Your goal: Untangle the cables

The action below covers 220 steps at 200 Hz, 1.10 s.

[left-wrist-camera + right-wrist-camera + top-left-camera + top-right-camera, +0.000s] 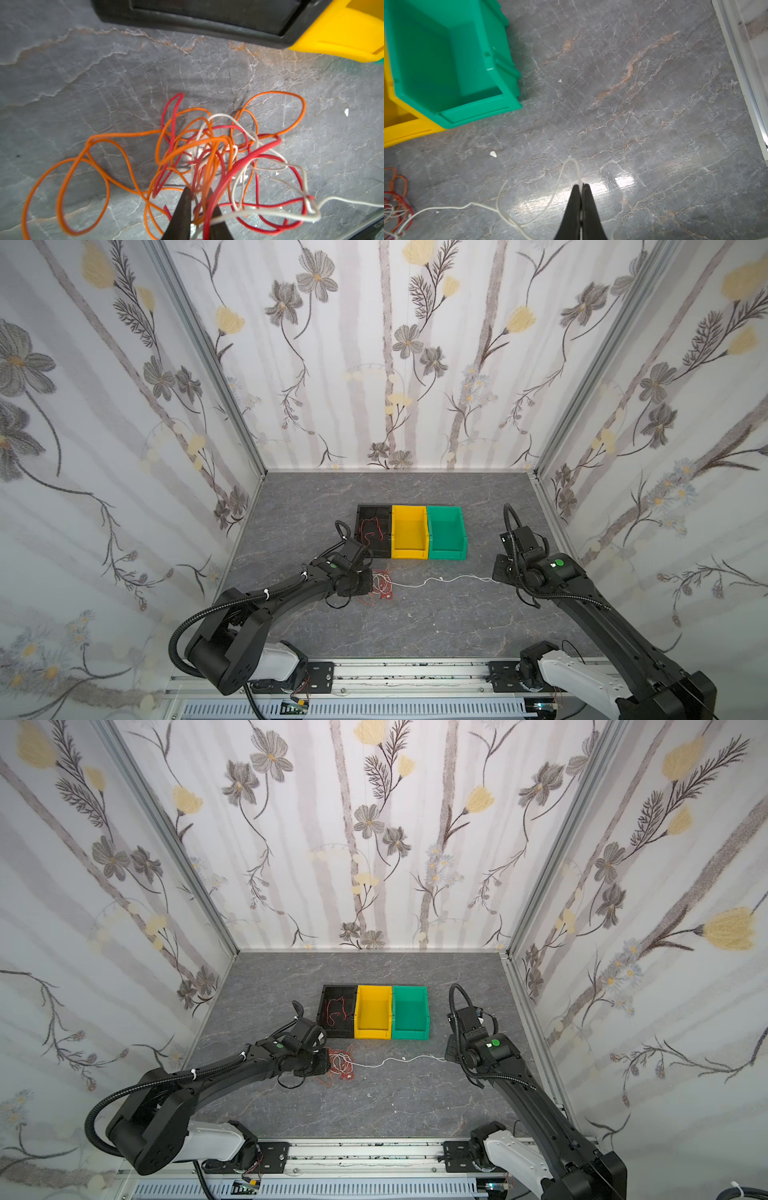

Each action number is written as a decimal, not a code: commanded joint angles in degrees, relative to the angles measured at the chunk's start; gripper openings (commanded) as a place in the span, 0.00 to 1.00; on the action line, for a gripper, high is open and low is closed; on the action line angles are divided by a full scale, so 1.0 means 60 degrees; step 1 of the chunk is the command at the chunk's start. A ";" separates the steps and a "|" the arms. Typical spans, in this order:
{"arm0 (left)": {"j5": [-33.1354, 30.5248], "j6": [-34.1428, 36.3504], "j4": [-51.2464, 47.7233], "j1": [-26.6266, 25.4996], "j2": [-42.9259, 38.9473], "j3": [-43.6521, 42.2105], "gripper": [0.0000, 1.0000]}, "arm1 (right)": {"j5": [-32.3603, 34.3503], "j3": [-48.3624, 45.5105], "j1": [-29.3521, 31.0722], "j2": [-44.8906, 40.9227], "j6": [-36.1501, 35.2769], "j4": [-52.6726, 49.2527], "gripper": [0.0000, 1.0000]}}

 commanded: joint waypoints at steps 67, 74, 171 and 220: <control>0.0259 -0.0163 0.0825 -0.0154 -0.0078 -0.0251 0.15 | -0.2167 -0.1506 0.0280 0.1065 0.0515 0.2078 0.10; 0.0263 -0.0141 0.0915 -0.0227 -0.0041 -0.0238 0.15 | -0.2286 -0.1517 0.0323 0.1058 0.0465 0.2091 0.12; 0.0075 0.0086 0.1115 -0.0527 0.0371 0.0079 0.15 | -0.3790 -0.1140 0.2688 0.0669 -0.1209 0.4284 0.29; -0.0041 -0.0159 0.1025 -0.0527 0.0560 0.0118 0.15 | -0.4866 -0.1187 0.4009 0.2761 -0.2249 0.7259 0.31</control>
